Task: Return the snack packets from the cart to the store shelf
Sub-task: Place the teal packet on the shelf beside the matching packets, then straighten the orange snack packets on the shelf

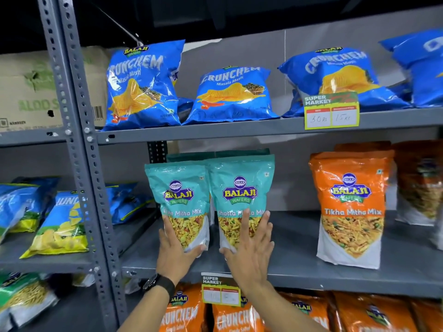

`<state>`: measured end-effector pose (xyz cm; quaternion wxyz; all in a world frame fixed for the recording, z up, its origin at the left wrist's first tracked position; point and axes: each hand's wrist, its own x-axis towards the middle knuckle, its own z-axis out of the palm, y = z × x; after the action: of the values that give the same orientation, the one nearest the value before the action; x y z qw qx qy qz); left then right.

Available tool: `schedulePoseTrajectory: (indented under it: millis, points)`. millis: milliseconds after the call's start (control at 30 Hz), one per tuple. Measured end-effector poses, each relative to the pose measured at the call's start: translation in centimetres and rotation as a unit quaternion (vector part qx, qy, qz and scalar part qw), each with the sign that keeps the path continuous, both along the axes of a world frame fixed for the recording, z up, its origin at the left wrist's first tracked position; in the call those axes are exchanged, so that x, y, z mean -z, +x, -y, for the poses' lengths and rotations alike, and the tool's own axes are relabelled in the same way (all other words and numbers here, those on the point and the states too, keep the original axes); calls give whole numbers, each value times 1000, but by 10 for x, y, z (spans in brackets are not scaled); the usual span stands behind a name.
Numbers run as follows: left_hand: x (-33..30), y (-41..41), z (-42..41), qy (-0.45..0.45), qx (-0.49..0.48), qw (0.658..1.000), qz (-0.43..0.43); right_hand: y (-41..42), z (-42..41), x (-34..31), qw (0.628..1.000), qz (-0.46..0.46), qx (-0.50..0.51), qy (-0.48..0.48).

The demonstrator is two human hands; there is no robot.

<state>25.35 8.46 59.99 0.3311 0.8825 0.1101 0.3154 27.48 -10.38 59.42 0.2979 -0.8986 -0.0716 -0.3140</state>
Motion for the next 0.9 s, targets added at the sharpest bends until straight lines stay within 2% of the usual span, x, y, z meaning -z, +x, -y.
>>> schedulePoseTrajectory:
  millis: [33,133,200,300,333,467,567,633,733,800,900]
  points:
    - [-12,-3,22,0,-11,1000,11,0,23,-9,1000,6,-19,2]
    - [-16,-4,20,-23,-9,1000,-15,1,20,-18,999,7,-43,9]
    - [-17,10,64,-39,26,998,-30,4,72,-14,999,-6,-38,27]
    - [-2,0,67,-89,5,996,-17,-8,86,-5,997,28,-60,26]
    - [0,-5,69,-93,-13,996,1,-12,94,-3,997,43,-62,22]
    - [-10,-34,112,-38,-108,979,171,-21,132,-5,990,133,-44,4]
    - [-21,-38,176,17,-52,974,221,-12,186,-15,987,163,-2,-1]
    - [-20,-29,251,41,39,979,198,-3,256,-17,984,173,50,2]
    - [-17,-13,345,-20,135,986,98,10,357,-14,976,168,133,28]
    - [-11,-1,387,-37,131,990,27,18,413,-10,974,137,176,42]
    - [-2,17,422,-49,73,996,20,33,481,-6,977,58,199,57]
